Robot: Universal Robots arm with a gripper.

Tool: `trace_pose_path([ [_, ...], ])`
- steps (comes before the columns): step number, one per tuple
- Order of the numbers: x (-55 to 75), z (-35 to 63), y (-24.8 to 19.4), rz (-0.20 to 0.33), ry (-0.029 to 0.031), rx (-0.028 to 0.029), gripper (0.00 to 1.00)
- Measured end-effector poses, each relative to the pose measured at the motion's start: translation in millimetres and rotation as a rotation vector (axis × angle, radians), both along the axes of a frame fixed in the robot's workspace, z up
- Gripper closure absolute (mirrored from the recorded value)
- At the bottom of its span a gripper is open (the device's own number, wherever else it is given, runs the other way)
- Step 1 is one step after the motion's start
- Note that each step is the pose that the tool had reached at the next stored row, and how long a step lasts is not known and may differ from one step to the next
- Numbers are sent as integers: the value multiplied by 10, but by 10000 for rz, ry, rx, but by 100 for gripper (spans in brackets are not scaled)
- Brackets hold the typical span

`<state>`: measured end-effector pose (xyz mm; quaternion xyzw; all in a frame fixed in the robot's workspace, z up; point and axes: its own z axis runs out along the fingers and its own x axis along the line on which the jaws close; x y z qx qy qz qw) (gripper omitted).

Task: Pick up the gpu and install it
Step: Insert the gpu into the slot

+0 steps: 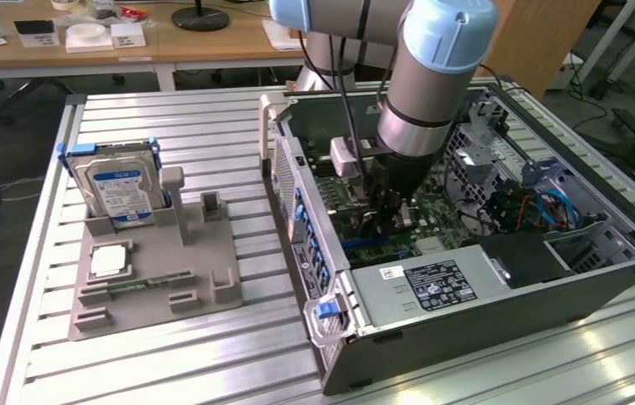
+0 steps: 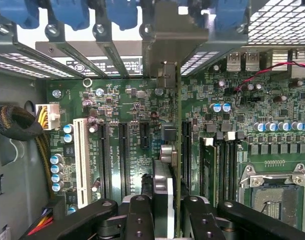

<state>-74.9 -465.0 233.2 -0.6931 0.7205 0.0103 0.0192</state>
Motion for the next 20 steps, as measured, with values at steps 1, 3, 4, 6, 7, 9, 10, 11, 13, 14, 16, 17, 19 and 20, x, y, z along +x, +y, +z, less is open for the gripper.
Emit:
trace_pose_path([
  [1,0,-1,6,1,-1,0,72],
  [3,1,-5,12,2,-1,2,72],
  [4,1,-9,12,2,-1,1,72],
  [6,0,-16,12,0,0,-1,72],
  [7,0,-16,12,0,1,-2,72],
  [9,-1,-17,13,0,0,-2,72],
  [10,-2,-18,12,0,-1,1,72],
  [11,-3,-19,12,0,-2,2,72],
  [13,-12,-18,11,-2,-2,1,72],
  [14,-16,-18,10,1,-2,0,72],
  [16,-24,-18,9,2,-2,1,72],
  [17,-25,-21,9,3,-1,2,72],
  [19,-28,-30,9,1,-2,1,72],
  [20,-29,-35,9,0,-1,0,72],
])
